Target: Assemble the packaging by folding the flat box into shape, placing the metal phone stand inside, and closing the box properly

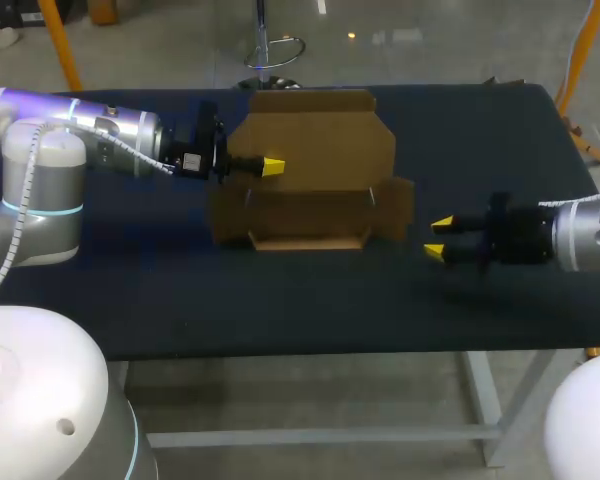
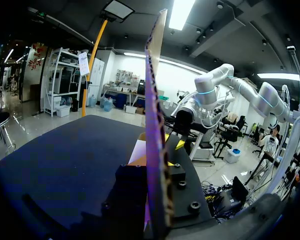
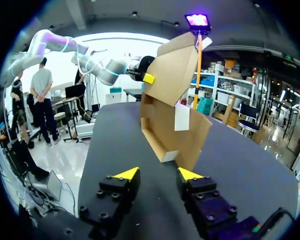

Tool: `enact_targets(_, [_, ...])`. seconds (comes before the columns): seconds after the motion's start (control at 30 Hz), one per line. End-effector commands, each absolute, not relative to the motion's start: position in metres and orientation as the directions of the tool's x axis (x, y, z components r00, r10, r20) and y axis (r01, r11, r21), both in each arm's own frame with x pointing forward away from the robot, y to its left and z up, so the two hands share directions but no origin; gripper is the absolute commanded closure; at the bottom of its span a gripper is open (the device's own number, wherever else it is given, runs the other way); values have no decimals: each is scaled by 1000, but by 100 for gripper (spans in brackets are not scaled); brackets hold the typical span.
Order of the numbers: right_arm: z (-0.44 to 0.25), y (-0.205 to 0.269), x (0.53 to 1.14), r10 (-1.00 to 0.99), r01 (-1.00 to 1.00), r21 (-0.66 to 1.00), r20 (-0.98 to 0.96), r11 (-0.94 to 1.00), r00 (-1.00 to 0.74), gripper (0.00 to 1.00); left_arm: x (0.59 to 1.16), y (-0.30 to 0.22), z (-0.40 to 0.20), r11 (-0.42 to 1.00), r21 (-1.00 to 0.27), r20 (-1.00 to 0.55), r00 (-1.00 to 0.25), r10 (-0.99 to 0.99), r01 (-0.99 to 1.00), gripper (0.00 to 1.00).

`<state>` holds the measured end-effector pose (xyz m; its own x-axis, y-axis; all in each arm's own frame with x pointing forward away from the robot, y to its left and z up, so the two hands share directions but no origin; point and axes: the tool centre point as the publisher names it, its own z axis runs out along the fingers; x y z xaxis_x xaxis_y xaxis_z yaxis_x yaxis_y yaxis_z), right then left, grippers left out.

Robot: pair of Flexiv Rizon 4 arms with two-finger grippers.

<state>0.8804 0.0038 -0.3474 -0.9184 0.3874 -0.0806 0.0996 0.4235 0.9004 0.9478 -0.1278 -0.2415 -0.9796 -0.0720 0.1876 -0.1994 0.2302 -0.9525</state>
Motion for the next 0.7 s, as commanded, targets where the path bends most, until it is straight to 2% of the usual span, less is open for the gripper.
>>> enact_targets(0.03, [-356, 4, 898, 380, 102, 903, -70, 416, -922, 39, 948, -128, -246, 233, -952, 189, -980, -70, -200, 100])
enact_targets(0.3, [-364, 10, 926, 396, 104, 902, -78, 419, -915, 38, 948, -128, -246, 233, -952, 189, -980, -70, -200, 100])
enact_targets(0.7, [-374, 25, 957, 420, 128, 909, -56, 397, -906, 41, 948, -128, -246, 233, -952, 189, -980, -70, -200, 100])
